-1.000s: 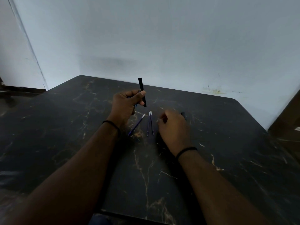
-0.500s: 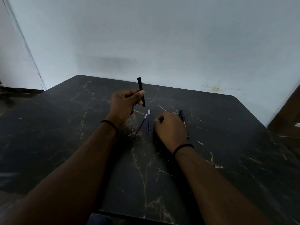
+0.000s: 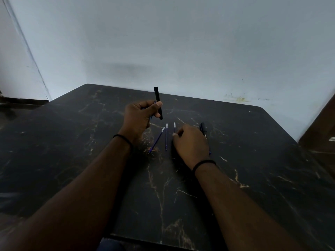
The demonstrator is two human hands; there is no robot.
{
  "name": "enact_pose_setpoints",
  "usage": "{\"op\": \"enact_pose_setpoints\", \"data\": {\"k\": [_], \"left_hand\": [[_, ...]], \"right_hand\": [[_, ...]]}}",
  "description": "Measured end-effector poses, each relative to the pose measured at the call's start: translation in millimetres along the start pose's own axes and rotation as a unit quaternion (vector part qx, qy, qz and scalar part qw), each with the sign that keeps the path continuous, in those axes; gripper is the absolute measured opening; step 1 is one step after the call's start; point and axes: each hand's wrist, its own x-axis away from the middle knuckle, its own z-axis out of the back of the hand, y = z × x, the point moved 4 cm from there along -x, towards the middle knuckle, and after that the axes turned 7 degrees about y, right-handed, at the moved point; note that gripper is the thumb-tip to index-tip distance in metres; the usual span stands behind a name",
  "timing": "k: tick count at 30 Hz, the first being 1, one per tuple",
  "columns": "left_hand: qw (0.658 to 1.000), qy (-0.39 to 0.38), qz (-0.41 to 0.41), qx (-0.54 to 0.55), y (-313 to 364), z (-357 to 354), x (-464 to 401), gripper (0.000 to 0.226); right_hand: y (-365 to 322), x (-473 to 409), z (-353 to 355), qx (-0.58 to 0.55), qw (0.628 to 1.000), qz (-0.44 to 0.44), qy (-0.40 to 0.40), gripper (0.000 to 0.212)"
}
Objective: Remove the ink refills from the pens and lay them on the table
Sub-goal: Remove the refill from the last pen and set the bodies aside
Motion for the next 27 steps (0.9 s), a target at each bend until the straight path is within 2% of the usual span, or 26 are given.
{"op": "enact_pose_setpoints", "data": {"k": [4,8,13,15,17,20,22,24,27], "left_hand": [[1.000,0.003,0.004,0.004,-0.1,0.3,0.7,0.025],[1.000,-0.005,-0.001,-0.009,-0.9,-1.1,0.6,0.024],[1.000,-0.003,-0.009,-0.019,-1.5,-3.6,1.7,0.020],[0.999,-0.006,-0.027,-0.021,-0.7,-5.5,2.9,0.019],[0.998,-0.011,-0.053,-0.036,-0.4,-7.6,3.7,0.019],[0.992,-0.009,-0.095,-0.086,-1.1,-8.5,3.3,0.016],[0.986,-0.006,-0.121,-0.115,-2.9,-8.1,1.6,0.013],[0.981,-0.010,-0.138,-0.134,-5.7,-8.0,-0.2,0.011],[0.976,-0.010,-0.163,-0.147,-7.3,-7.6,-1.6,0.017]], "right_hand": [[-2.0,-2.4,-1.3,0.040,0.999,-0.005,-0.017,0.031],[-3.6,-4.5,3.3,0.087,0.996,-0.002,-0.008,0.018],[-2.6,-1.5,8.2,0.119,0.992,0.018,-0.046,0.026],[-1.8,-1.2,12.0,0.078,0.996,-0.001,-0.039,0.023],[-1.7,-2.1,19.6,0.019,1.000,-0.020,0.013,0.017],[-3.8,1.0,33.2,-0.049,0.991,0.026,0.125,0.009],[-4.3,5.4,40.1,-0.102,0.977,0.072,0.170,0.017],[-2.4,6.8,41.1,-0.152,0.967,0.098,0.180,0.022],[2.7,4.5,38.7,-0.249,0.952,0.076,0.160,0.027]]}}
